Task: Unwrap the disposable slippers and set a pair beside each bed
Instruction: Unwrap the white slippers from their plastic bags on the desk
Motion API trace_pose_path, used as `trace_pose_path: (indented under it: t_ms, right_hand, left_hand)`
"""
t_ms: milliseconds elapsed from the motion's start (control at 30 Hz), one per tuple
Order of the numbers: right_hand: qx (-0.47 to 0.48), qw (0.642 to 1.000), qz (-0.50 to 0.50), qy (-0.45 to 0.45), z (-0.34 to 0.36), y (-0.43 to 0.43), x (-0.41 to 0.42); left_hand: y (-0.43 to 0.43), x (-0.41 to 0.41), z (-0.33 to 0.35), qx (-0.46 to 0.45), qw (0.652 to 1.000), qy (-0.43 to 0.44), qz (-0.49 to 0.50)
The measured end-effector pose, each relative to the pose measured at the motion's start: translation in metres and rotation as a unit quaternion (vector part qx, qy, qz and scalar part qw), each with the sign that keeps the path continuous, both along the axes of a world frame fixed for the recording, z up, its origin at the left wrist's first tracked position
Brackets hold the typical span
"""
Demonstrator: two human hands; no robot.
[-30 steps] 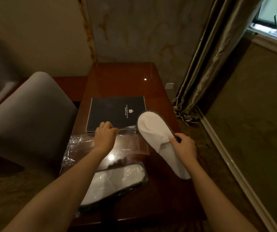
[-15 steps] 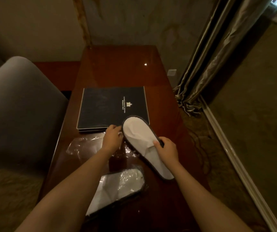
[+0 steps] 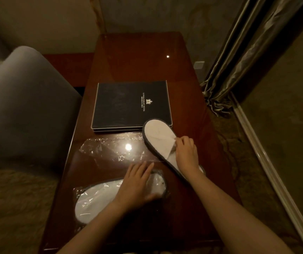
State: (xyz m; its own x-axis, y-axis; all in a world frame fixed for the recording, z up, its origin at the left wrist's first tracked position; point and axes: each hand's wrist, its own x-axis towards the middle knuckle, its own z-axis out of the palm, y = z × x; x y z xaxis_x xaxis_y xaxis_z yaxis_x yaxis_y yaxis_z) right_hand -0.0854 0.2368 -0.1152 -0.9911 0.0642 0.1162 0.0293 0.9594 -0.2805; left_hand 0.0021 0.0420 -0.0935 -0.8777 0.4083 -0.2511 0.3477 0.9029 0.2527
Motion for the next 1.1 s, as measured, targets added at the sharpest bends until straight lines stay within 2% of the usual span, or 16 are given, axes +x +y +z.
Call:
trace_pose_path:
  t_ms: [133,300,367,500,733,900,1000,1100]
  right_hand:
    - [-0.009,1.000,0.002,-0.023,0.006,0.000,0.001]
    - [-0.051,0.999,-0.004,-0.002,0.028,-0.006,0.043]
    - [-0.072,0.996,0.045,0.002,0.033,-0.015,0.074]
    - [-0.091,0.984,0.142,-0.051,0.033,-0.032,0.119]
    - [-0.219,0.969,0.113,0.010,0.067,-0.034,0.118]
    - [-0.306,0.947,0.093,0.004,0.094,-0.031,0.115]
    - [-0.354,0.932,0.078,0.018,0.109,-0.028,0.115]
    - [-0.313,0.945,0.091,0.028,0.120,-0.026,0.117]
  left_hand:
    - [-0.002,0.016,-0.008,-0.050,0.998,-0.043,-0.007]
    - [0.002,0.016,-0.006,-0.049,0.999,-0.003,0.012]
    - [0.004,0.016,-0.002,-0.045,0.999,-0.004,0.017]
    - [0.007,0.019,0.011,-0.007,0.999,0.018,0.041]
    - [0.009,0.026,0.048,0.070,0.991,0.069,0.091]
    - [0.007,0.028,0.075,0.097,0.985,0.111,0.088]
    - [0.006,0.030,0.089,0.121,0.983,0.103,0.090]
    - [0.004,0.032,0.097,0.120,0.982,0.113,0.093]
